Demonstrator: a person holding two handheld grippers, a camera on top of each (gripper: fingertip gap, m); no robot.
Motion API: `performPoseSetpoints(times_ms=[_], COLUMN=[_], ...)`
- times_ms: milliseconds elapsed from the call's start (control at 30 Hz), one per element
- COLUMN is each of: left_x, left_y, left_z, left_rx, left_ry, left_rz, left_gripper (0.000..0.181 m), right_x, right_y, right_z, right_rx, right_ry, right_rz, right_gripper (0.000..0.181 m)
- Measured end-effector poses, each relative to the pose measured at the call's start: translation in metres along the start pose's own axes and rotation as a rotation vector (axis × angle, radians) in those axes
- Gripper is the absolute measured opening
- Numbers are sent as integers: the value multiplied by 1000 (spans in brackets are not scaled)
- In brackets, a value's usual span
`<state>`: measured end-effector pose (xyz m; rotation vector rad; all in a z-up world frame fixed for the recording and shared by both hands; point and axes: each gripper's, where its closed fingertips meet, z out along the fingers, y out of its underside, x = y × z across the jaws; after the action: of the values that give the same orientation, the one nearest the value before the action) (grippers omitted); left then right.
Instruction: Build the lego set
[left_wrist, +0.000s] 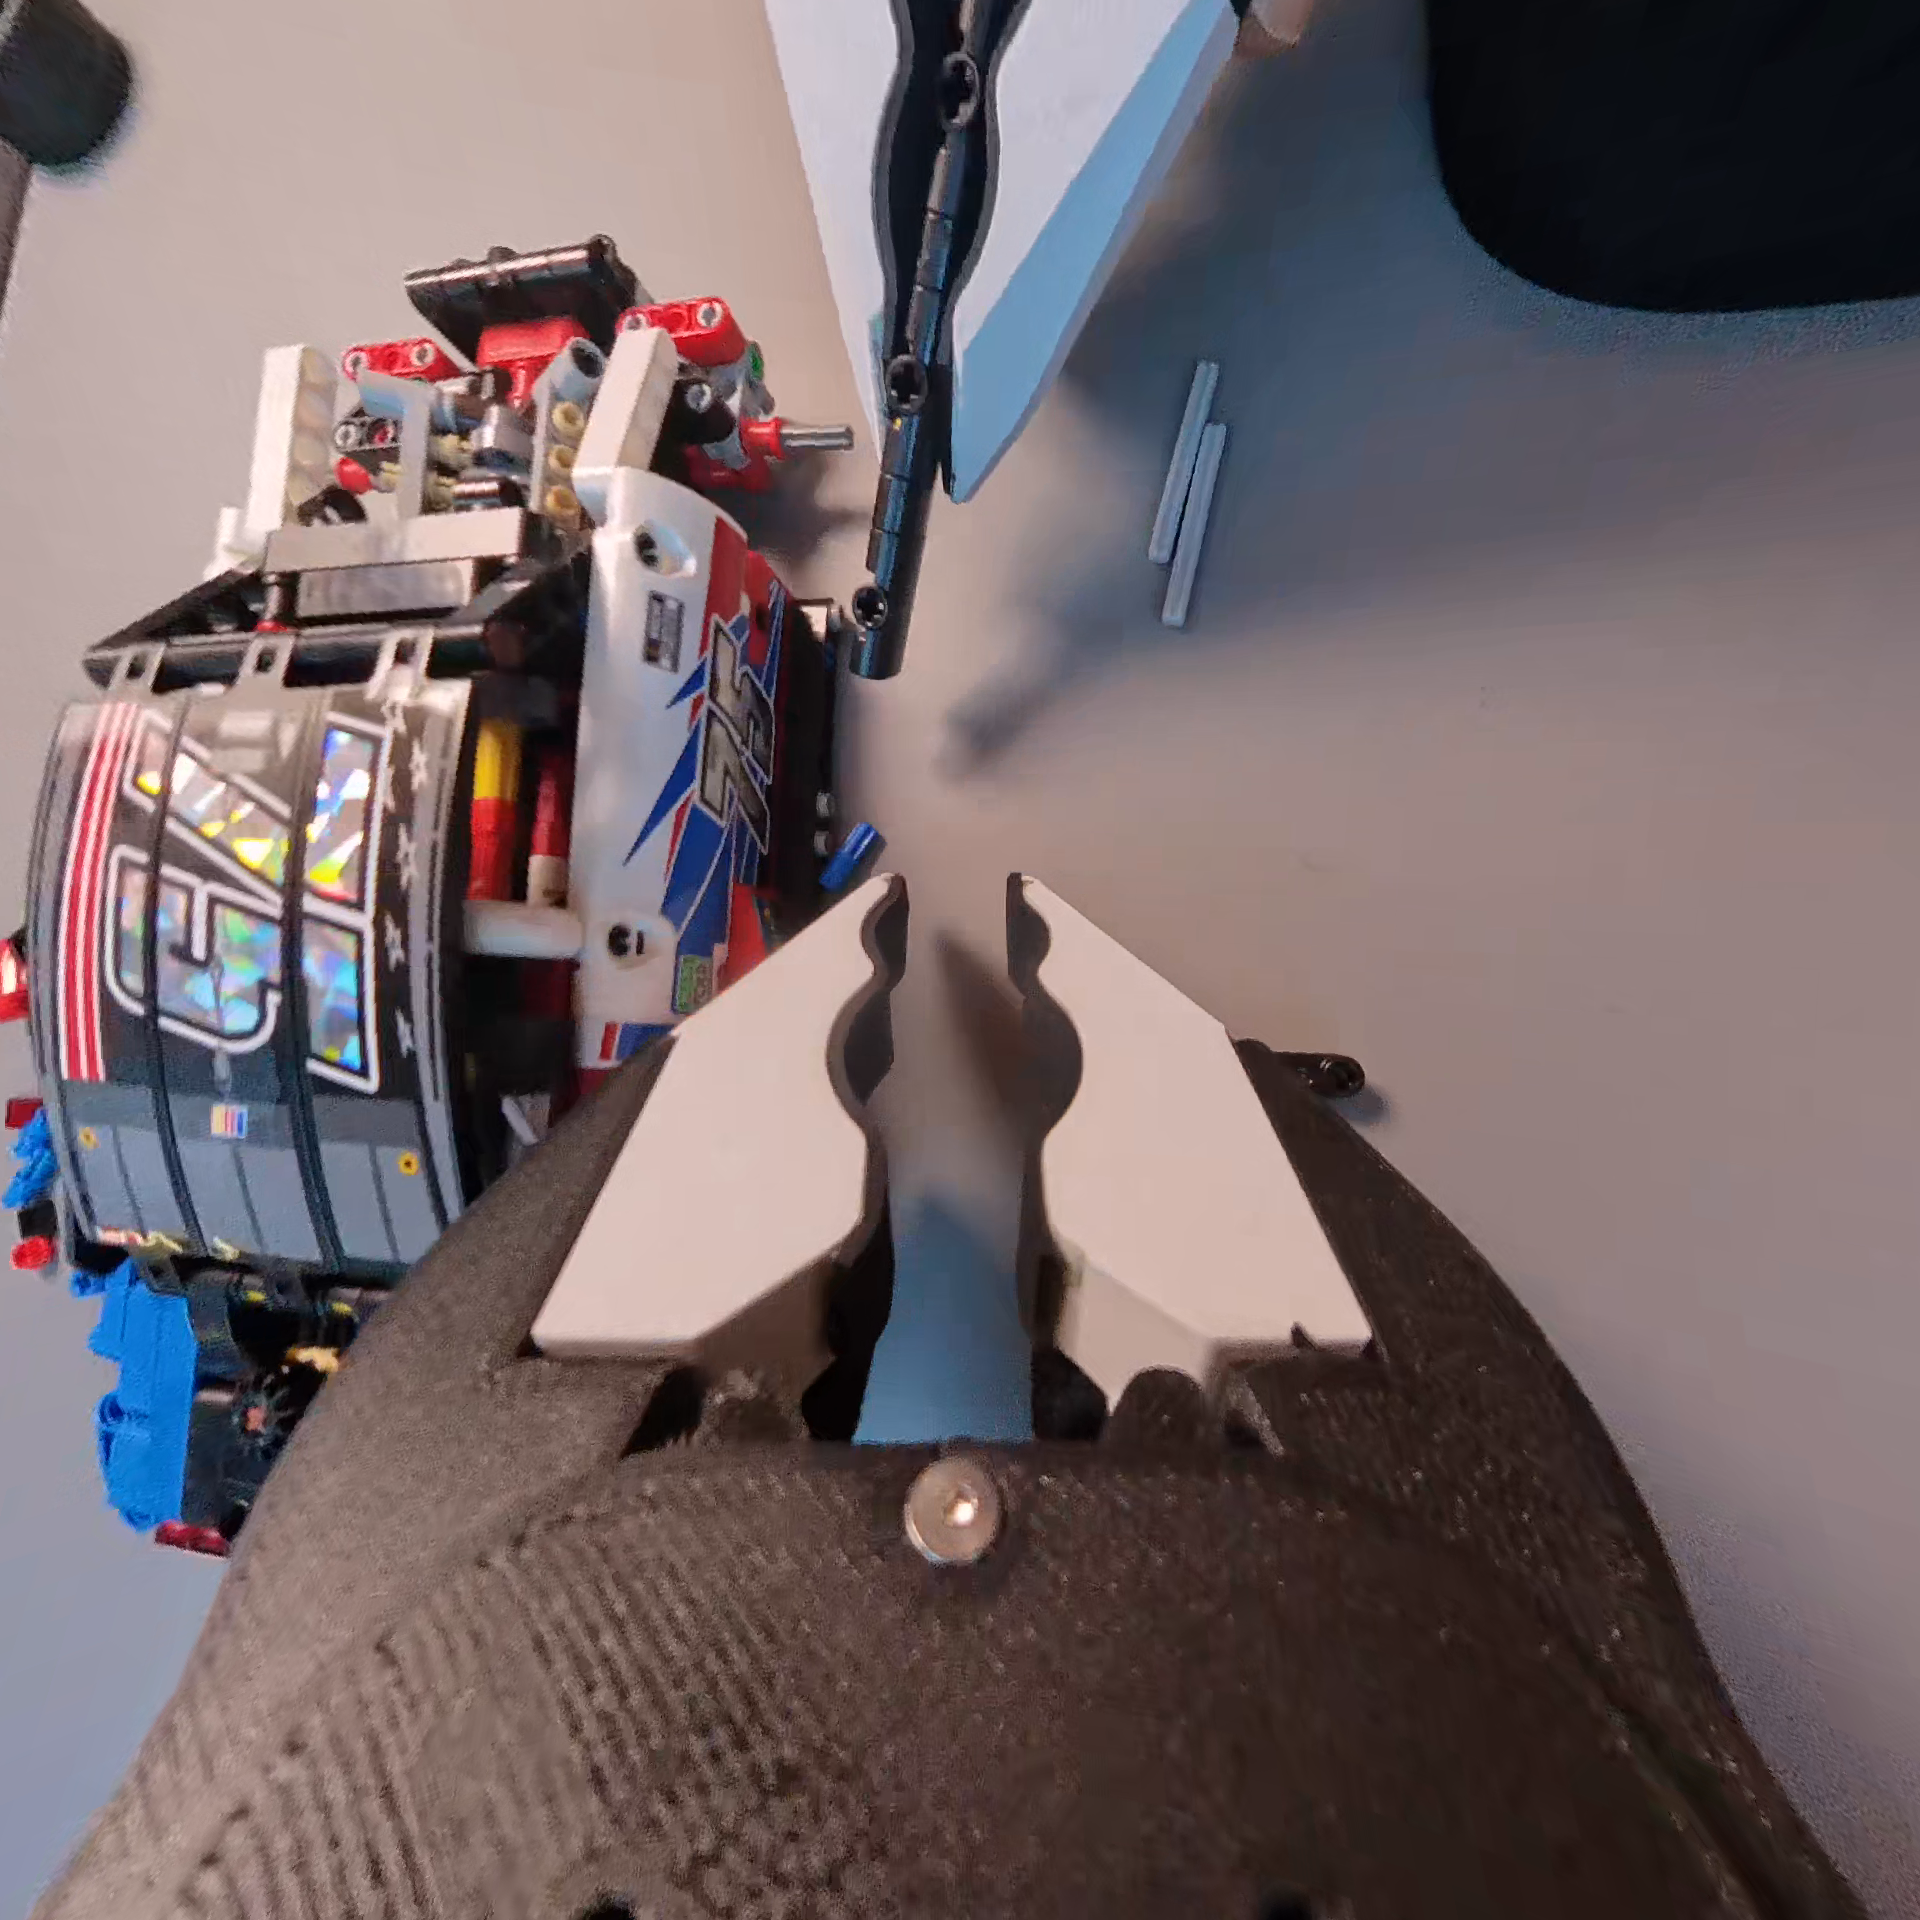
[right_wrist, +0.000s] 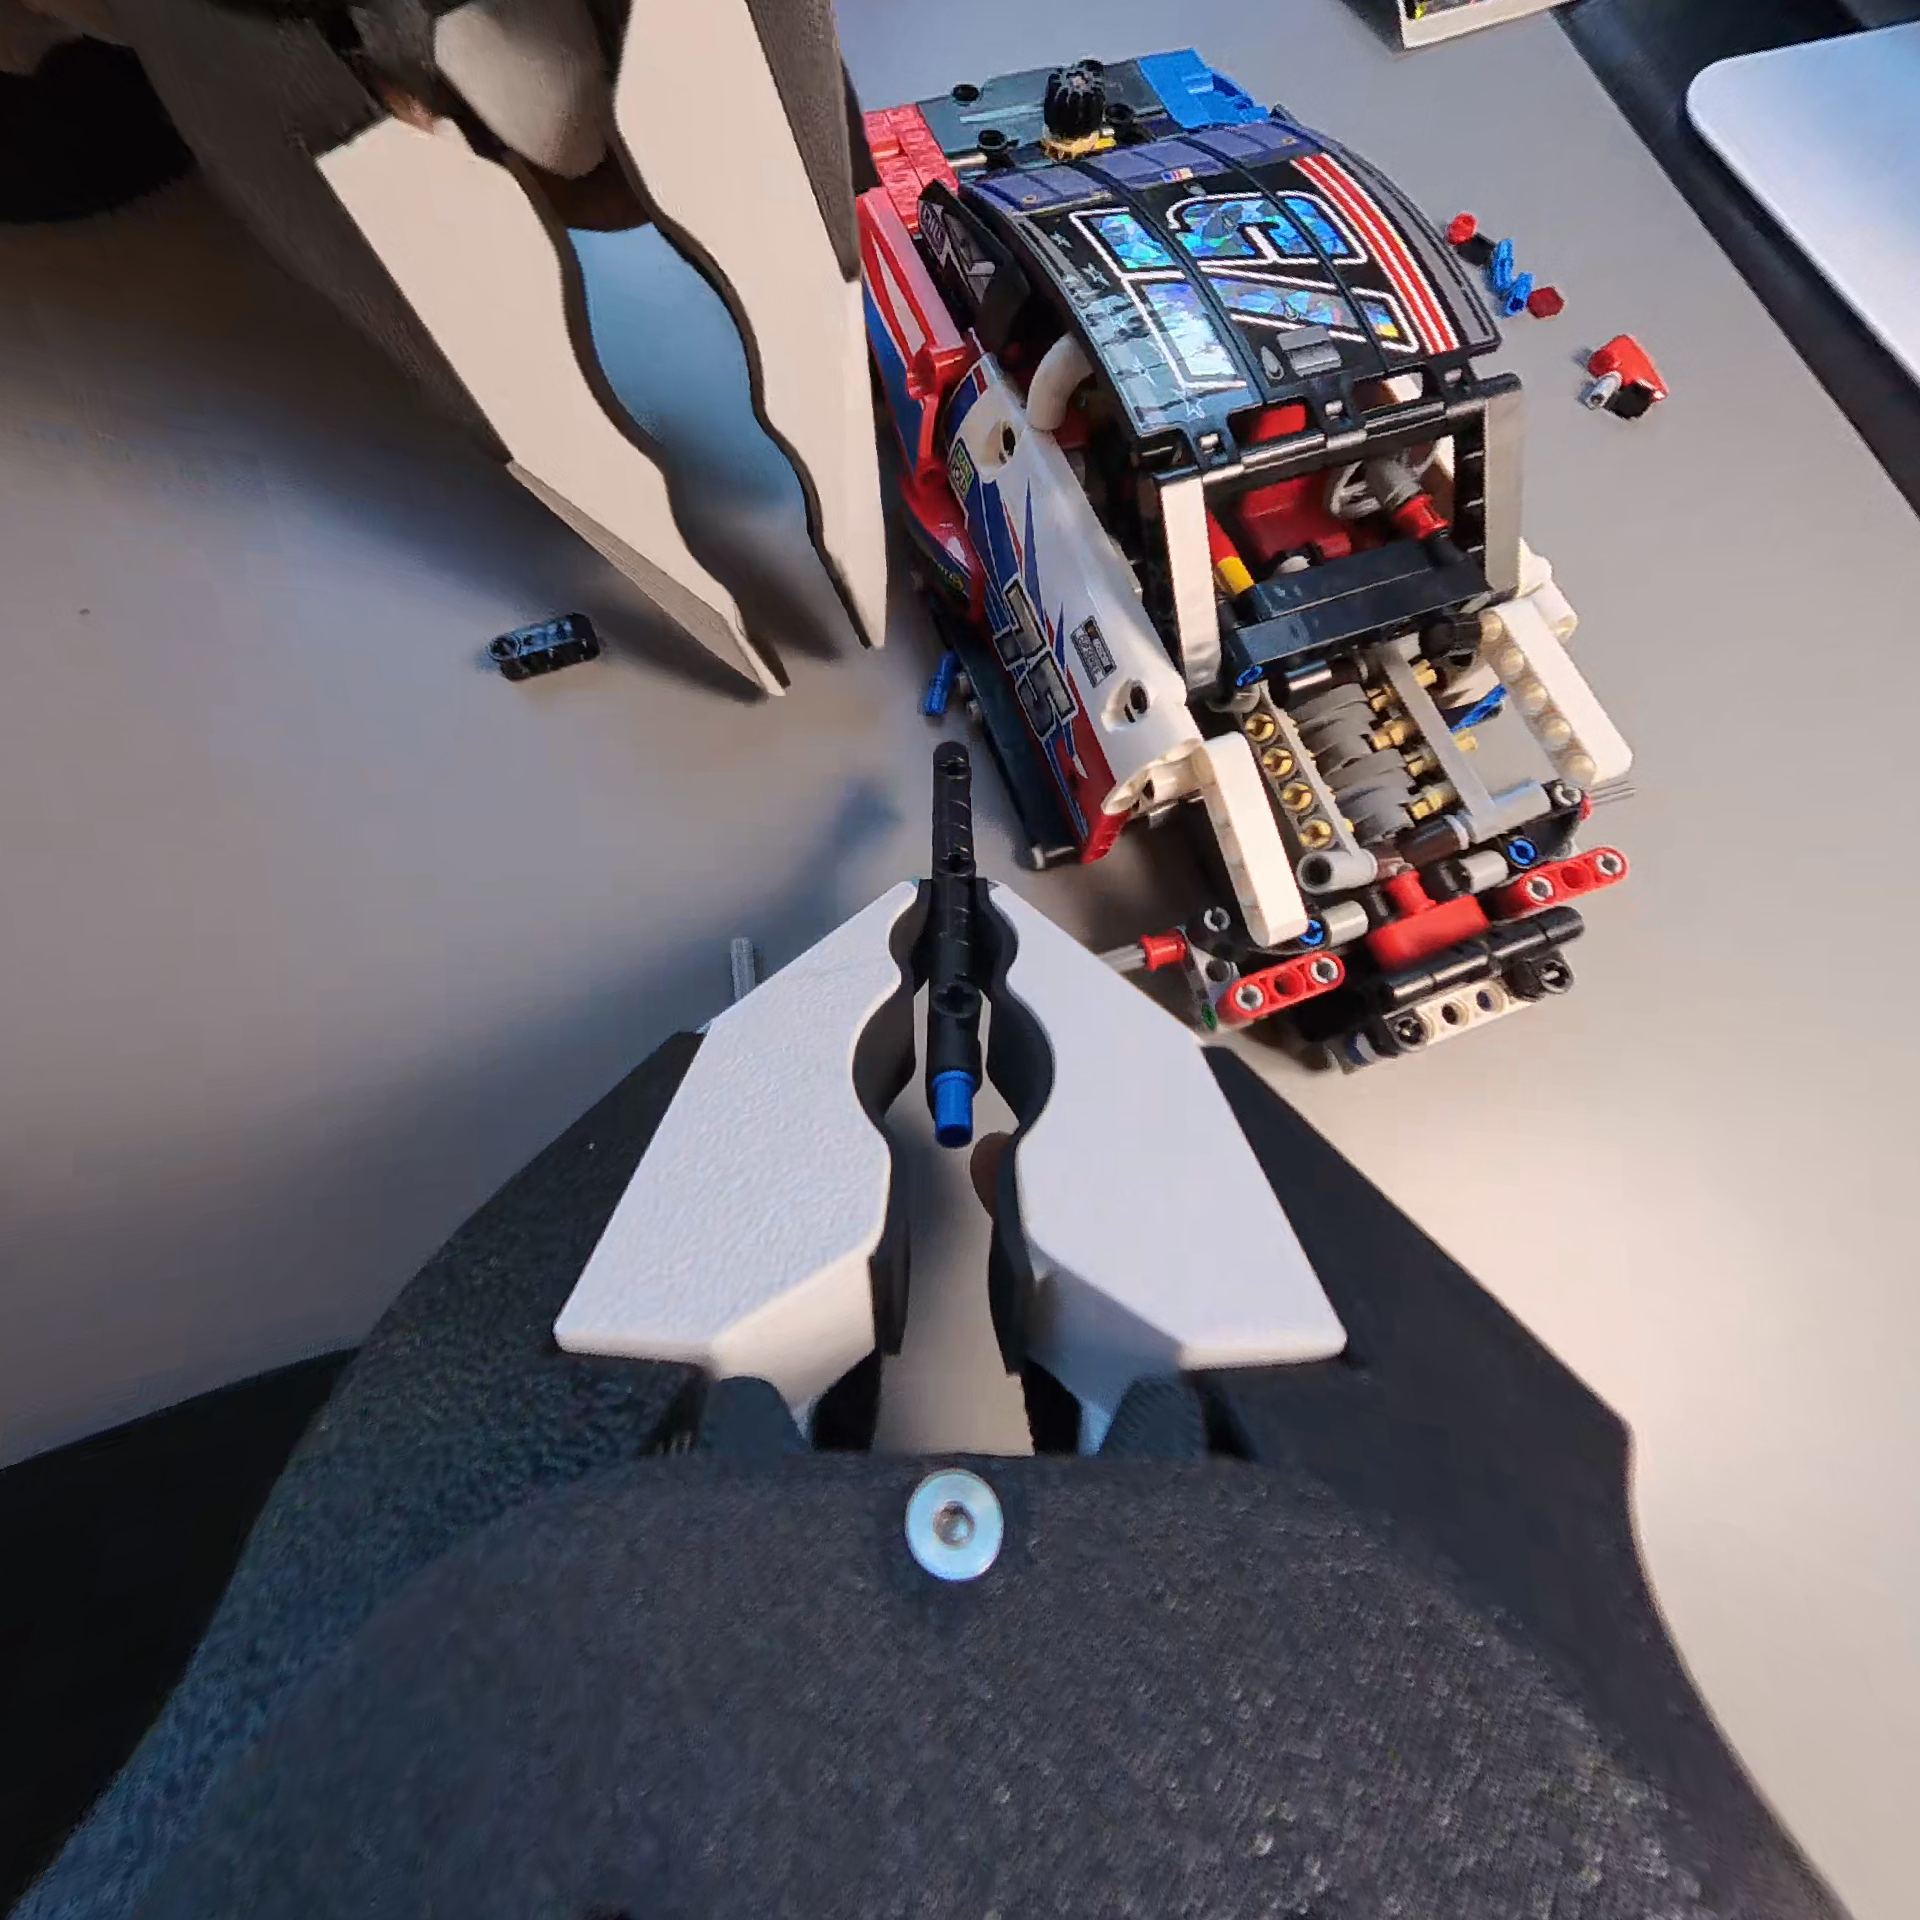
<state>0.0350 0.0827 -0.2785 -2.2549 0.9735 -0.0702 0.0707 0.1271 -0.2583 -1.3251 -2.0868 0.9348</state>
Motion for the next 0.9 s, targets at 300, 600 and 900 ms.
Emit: performPoseSetpoints(times_ms=[300,600,900], left_x=[-17,-6,-1], left_y=[-3,2,2], left_z=[13,13,9], left_rx=[-137,-253,-99], left_ry=[21,244,231], left_rz=[94,69,-81], left_gripper=[21,0,0], right_x=[-3,-8,2], right_y=[10,11,21], right_z=[-20,-23,-23], right_rx=[52,71,-2], right_ry=[-23,-53,15], right_rz=[8,12,4], right_gripper=[4,4,4])
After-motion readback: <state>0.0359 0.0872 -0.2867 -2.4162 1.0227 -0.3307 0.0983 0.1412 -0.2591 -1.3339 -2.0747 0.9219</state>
